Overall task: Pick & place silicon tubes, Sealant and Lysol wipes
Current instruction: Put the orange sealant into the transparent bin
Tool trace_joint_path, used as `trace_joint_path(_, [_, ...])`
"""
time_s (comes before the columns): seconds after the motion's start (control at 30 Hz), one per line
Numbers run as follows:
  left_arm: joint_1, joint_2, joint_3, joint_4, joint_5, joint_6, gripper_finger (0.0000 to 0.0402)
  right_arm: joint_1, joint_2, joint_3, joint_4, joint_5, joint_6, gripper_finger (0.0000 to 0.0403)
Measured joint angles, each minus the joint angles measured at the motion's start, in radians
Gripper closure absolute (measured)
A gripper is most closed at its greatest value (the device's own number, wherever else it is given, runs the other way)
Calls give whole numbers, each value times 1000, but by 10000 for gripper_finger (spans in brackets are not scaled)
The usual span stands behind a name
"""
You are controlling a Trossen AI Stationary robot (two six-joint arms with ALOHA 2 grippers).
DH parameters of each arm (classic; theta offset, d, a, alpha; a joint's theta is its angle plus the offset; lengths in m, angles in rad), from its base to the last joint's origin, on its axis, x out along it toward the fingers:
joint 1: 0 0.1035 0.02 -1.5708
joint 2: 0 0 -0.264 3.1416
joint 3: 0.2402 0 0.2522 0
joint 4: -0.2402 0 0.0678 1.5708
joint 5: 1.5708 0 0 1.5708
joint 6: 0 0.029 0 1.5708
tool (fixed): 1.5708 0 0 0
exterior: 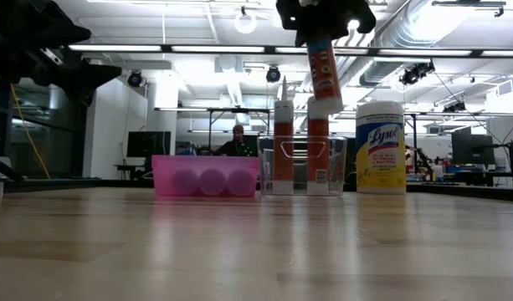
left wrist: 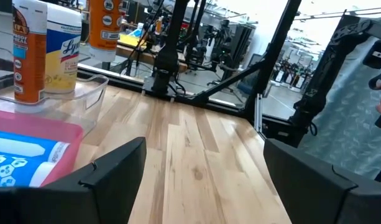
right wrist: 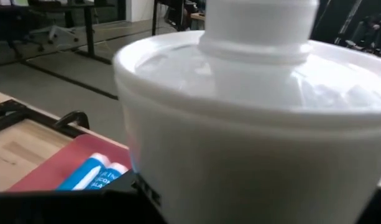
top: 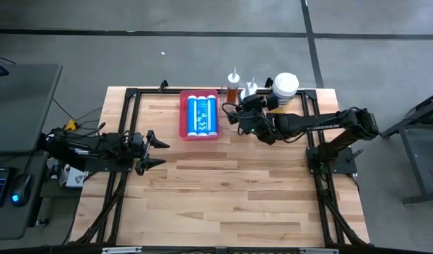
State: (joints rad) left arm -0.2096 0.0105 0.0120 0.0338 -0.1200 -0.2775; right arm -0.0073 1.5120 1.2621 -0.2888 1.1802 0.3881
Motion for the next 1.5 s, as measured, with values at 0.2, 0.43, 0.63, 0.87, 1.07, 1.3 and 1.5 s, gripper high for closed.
trace_joint_path(0.2, [0, 0, 0, 0, 0, 0, 82, 0, 7, 0, -11, 55, 1, 235])
trace_joint_path(0.43, [0, 0, 0, 0, -1, 0, 82, -1, 24, -1, -16, 139, 87, 235])
trace_joint_path(0.63, [0, 0, 0, 0, -1, 0, 82, -6, 76, -1, -23, 167, 238, 235])
trace_joint_path(0.87, [0, 0, 0, 0, -1, 0, 82, -7, 171, -1, 80, 206, 251, 235])
trace_joint_path(1.07, [0, 0, 0, 0, -1, 0, 82, -26, 229, -1, 141, 212, 244, 235])
trace_joint_path(1.3, [0, 0, 0, 0, -1, 0, 82, -52, 296, -1, 205, 209, 243, 235])
trace_joint_path(1.5, [0, 0, 0, 0, -1, 0, 82, -67, 342, -1, 235, 202, 267, 235])
